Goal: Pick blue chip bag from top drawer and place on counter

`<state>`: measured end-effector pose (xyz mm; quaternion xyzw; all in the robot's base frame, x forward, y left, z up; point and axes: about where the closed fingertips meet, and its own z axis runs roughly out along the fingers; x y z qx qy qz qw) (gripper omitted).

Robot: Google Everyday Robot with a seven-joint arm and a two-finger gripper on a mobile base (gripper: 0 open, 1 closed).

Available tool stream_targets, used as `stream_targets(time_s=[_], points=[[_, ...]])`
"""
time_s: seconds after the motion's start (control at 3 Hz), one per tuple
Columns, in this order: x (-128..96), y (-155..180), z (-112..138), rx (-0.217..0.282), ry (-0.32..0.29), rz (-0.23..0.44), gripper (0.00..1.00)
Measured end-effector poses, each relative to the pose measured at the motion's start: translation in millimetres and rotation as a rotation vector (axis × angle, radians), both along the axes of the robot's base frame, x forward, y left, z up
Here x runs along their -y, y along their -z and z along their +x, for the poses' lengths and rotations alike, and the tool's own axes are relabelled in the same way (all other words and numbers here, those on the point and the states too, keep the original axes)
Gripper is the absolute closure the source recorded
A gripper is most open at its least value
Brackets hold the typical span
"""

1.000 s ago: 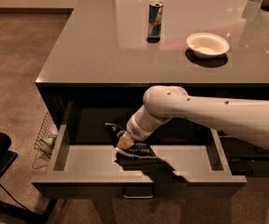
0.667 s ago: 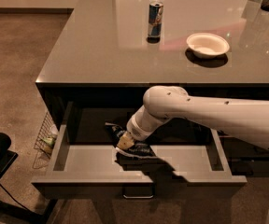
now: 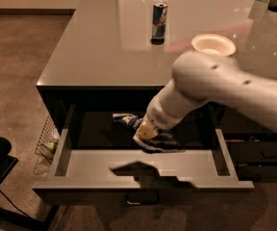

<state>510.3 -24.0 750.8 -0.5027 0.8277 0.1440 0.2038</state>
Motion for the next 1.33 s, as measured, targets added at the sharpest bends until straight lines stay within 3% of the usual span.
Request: stream_targets(time_s=[0.33,0.67,1.0,1.33], points=[[27.9,-83.9,-22.2,0.063,-0.027,-0.007,1.0],[44.9,-152.5,-22.1,0.115,-0.084,0.008,1.0],[44.0,-194.2,0.4,0.142,-0.156,-0.001,1.0],[11.6,-222.3,40.4,0.168,-0.251,-0.004,1.0]])
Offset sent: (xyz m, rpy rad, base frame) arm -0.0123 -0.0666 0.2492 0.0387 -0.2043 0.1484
